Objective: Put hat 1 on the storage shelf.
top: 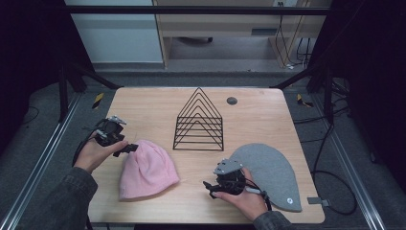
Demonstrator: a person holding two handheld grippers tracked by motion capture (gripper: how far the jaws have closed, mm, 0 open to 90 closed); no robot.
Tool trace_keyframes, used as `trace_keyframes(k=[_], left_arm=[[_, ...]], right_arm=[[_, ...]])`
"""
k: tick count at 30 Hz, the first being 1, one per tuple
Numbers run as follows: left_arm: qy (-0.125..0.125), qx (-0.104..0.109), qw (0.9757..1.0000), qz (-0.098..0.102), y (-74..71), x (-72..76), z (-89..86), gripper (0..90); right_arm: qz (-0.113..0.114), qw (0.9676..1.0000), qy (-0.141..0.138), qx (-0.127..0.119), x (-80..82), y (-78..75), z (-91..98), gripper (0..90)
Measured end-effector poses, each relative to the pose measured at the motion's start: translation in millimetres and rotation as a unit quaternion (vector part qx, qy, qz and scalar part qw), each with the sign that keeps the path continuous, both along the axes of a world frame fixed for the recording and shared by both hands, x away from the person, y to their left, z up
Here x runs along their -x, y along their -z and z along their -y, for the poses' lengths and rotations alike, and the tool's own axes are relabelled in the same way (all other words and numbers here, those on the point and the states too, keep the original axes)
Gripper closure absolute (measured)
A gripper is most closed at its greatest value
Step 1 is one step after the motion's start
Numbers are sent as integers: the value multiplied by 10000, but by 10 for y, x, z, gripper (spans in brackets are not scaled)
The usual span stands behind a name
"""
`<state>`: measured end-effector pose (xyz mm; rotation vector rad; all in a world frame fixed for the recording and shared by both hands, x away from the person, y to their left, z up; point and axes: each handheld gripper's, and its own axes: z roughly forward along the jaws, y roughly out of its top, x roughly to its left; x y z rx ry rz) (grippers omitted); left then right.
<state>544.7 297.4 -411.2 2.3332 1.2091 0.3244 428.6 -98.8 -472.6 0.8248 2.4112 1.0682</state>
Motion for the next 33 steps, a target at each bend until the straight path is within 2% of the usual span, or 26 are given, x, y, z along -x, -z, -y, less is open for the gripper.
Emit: trace_keyframes(k=[1,2,5,6,10,11,16,18,19,21,22,23,24,25,26,27,29,30,32,33], left_arm=[[-90,78,9999,12,39,-25,-24,323],[-140,136,9998,22,66,-44,-32,343],[-127,230,9997,-4,105,-83,-37,441],[-55,305,9995,-100,155,-125,-5,442],[-41,212,9997,-121,200,-162,67,429],[-48,23,9999,-107,233,-189,113,429],[-123,16,9997,-221,318,-227,163,456],[-127,62,9991,-389,362,-232,176,527],[-73,46,9990,-446,376,-224,191,652],[-59,94,9993,-360,353,-207,186,751],[-59,94,9993,-360,353,-207,186,773],[-105,233,9993,-275,328,-176,169,785],[-105,233,9993,-275,328,-176,169,793],[-72,296,9995,-126,291,-122,164,799],[-72,296,9995,-126,291,-122,164,802],[-24,352,9994,30,230,-39,169,806],[13,425,9988,221,139,78,180,810],[13,425,9988,221,139,78,180,811],[78,510,9977,443,19,216,188,812],[151,591,9960,649,-118,361,191,812]], right_arm=[[13,10000,-12,39,7,11,-18,191],[4,10000,-11,65,8,15,-21,191],[-3,10000,-5,94,2,31,-23,192],[-21,10000,2,93,-7,40,-17,192],[-113,9999,-9,38,-26,58,-5,189],[-214,9997,10,-83,-32,75,-6,187],[-190,9998,-44,21,-24,86,-25,183],[-191,9998,-68,23,-17,86,-39,183],[-192,9998,-65,28,-16,84,-40,181],[-189,9998,-49,4,-25,78,-24,180],[-189,9998,-49,4,-25,78,-24,180],[-206,9998,-8,-79,-42,66,5,181],[-206,9998,-8,-79,-42,66,5,181],[-194,9997,48,-108,-54,65,25,181],[-194,9997,48,-108,-54,65,25,181],[-192,9997,69,-106,-53,60,32,181],[-159,9998,56,-130,-48,50,33,183],[-159,9998,56,-130,-48,50,33,183],[-127,9998,71,-104,-41,42,27,186],[-112,9999,79,-70,-45,46,25,189]])
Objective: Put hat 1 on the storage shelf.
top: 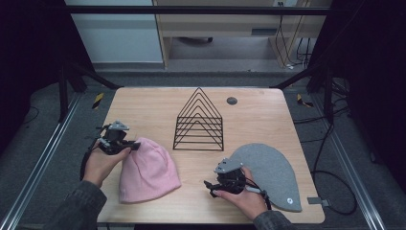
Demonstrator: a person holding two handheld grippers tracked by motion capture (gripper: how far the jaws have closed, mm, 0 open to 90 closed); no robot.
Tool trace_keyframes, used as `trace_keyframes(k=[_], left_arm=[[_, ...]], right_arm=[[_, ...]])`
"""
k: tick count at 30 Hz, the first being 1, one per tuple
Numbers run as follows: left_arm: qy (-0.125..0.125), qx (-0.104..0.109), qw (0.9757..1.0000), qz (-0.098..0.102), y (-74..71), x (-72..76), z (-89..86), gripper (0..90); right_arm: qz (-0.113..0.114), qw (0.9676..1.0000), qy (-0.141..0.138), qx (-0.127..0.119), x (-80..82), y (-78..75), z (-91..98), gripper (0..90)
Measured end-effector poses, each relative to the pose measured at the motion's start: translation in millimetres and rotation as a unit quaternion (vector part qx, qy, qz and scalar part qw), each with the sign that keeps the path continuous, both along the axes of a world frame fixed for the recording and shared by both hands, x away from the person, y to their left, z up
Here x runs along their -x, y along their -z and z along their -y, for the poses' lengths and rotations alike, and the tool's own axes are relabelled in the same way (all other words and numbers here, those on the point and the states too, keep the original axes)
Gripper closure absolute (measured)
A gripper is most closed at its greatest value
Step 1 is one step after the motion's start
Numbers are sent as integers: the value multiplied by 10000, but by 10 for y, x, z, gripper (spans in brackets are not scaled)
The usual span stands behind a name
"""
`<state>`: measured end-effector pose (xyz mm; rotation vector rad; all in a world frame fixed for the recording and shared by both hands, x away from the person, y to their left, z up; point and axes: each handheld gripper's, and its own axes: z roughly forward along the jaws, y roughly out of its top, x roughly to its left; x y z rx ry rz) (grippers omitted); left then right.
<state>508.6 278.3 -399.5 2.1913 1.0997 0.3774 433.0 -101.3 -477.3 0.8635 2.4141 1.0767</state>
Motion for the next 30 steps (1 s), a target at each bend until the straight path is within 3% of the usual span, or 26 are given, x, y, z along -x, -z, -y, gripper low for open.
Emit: trace_keyframes(k=[3,4,8,11,12,20,21,26,29,30], left_arm=[[134,146,9992,358,-220,228,23,815],[134,146,9992,358,-220,228,23,816],[344,308,9960,766,-496,514,91,820],[377,333,9946,913,-602,582,109,824],[406,353,9929,1063,-709,623,127,824],[508,330,9880,1423,-1050,574,186,825],[521,427,9873,1438,-1106,547,190,825],[608,533,9832,1636,-1312,474,254,825],[720,636,9795,1772,-1452,438,348,824],[720,636,9795,1772,-1452,438,348,825]], right_arm=[[26,10000,9,44,-12,2,3,201],[26,10000,9,44,-12,2,3,201],[102,9999,1,-13,-5,-34,14,255],[112,9999,-13,-54,1,-54,22,281],[166,9998,-13,-90,7,-75,31,295],[289,9994,-10,-202,24,-135,31,340],[324,9993,-23,-203,33,-154,29,343],[529,9979,-111,-363,103,-371,-5,365],[673,9965,-225,-433,146,-545,-63,390],[696,9964,-264,-416,155,-585,-83,396]])
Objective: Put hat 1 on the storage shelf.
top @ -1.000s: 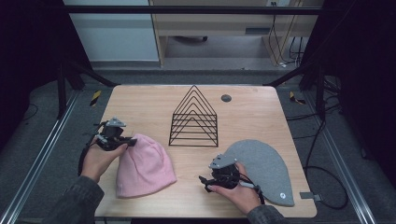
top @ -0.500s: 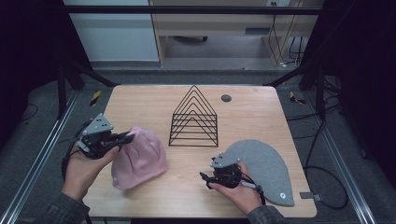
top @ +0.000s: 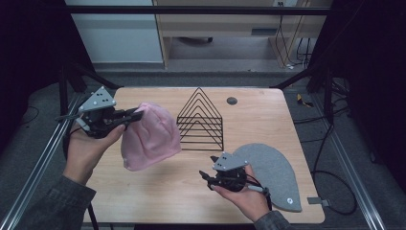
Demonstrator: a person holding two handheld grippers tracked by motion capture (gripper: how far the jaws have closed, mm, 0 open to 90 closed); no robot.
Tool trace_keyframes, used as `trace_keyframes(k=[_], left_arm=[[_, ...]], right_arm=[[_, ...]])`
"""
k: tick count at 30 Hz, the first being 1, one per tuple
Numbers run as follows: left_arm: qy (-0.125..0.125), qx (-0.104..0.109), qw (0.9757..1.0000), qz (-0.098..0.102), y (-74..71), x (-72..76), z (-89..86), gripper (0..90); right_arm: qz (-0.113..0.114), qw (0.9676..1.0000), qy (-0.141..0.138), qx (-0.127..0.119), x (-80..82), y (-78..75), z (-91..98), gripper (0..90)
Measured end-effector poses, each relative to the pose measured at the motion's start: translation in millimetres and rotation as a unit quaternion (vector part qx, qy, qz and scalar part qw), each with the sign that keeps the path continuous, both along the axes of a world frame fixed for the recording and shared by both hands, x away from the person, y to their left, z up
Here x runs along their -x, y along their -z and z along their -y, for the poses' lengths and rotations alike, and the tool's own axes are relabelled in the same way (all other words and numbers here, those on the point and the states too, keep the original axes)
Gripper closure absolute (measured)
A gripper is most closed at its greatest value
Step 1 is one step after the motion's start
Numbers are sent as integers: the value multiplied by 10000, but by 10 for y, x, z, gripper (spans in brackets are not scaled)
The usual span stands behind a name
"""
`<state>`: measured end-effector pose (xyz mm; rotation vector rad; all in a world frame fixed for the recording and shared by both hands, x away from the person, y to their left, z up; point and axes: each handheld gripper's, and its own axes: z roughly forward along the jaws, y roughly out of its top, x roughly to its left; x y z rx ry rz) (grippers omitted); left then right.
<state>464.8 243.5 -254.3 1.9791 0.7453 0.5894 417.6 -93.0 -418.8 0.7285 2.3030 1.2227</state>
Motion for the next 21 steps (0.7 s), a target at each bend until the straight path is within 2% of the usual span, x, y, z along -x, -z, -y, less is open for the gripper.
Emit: trace_keyframes(k=[1,4,7,10,11,13,16,17,21], left_arm=[[33,37,10000,15,-38,-7,17,825],[106,105,9998,151,-166,-10,79,824],[193,255,9994,142,-260,-30,121,824],[226,242,9993,179,-310,-40,175,824],[275,233,9991,202,-336,-41,206,824],[305,247,9990,213,-357,-37,233,824],[403,252,9986,240,-401,-18,301,824],[435,226,9985,252,-411,-13,313,824],[528,281,9979,242,-435,11,360,824]], right_arm=[[0,10000,0,0,0,0,0,396],[69,9999,-115,14,-4,-131,-69,426],[157,9996,-217,41,-61,-267,-173,457],[154,9996,-246,-14,-113,-327,-229,464],[110,9996,-249,-74,-185,-380,-284,460],[85,9996,-245,-78,-208,-396,-302,451],[14,9997,-229,-40,-302,-461,-391,390],[-40,9998,-185,-103,-357,-506,-421,360],[-30,9999,-11,-137,-437,-573,-449,360]])
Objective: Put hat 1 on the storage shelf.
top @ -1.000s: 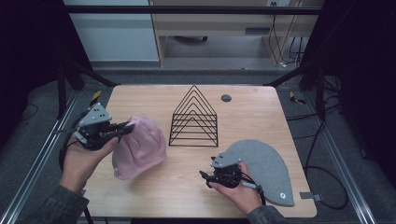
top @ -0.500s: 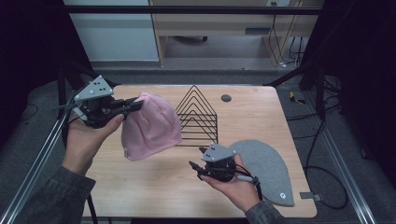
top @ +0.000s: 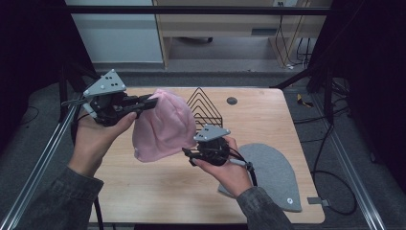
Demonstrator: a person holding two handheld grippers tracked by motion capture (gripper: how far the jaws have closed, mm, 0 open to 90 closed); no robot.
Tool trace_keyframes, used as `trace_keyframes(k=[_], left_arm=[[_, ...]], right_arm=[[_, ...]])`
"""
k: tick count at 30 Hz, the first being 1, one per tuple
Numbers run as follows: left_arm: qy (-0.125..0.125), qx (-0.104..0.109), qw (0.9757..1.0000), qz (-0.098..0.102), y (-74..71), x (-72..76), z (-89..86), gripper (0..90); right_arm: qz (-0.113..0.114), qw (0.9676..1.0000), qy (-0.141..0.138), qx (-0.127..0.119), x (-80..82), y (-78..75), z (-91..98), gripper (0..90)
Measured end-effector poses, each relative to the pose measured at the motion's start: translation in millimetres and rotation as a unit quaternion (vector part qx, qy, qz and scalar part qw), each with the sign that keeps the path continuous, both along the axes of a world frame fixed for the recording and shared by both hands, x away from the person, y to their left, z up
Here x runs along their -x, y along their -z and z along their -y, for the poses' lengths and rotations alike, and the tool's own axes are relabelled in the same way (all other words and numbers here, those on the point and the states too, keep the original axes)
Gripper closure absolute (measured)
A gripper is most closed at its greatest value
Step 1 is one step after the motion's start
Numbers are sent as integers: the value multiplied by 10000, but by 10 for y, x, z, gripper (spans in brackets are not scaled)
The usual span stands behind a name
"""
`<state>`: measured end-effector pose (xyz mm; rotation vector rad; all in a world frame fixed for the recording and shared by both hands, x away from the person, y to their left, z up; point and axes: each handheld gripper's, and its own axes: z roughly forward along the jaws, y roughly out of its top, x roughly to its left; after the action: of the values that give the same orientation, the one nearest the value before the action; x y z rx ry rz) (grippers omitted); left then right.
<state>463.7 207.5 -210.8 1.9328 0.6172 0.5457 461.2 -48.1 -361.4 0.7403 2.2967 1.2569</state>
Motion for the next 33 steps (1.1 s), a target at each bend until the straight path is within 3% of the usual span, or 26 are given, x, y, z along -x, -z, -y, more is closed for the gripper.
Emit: trace_keyframes(k=[5,6,7,9,10,13,17,20,26,30,33], left_arm=[[72,80,9999,-19,10,22,45,824],[79,96,9999,-27,17,23,58,825],[75,72,9999,-21,21,22,61,824],[41,72,10000,-41,30,1,64,825],[25,13,10000,-25,28,-10,54,825],[-121,-52,9999,34,20,-61,21,824],[-422,-132,9989,144,-40,-210,-91,824],[-509,-57,9986,136,-77,-320,-146,826],[-621,160,9974,332,-209,-491,-140,824],[-708,253,9965,360,-278,-642,-116,824],[-764,226,9960,406,-292,-738,-84,822]], right_arm=[[-40,9999,-113,-39,-34,-72,-120,411],[-75,9999,-140,-67,-37,-82,-149,459],[-139,9996,-238,-45,-45,-89,-191,574],[-143,9995,-281,-18,-48,-93,-202,622],[-166,9991,-380,12,-57,-107,-210,730],[-186,9987,-468,-9,-73,-165,-178,806],[-140,9985,-521,59,-142,-340,-13,831],[-55,9987,-498,109,-229,-484,122,837],[176,9992,-358,72,-491,-795,257,836],[204,9995,-242,96,-672,-896,252,834],[204,9996,-172,130,-790,-890,242,833]])
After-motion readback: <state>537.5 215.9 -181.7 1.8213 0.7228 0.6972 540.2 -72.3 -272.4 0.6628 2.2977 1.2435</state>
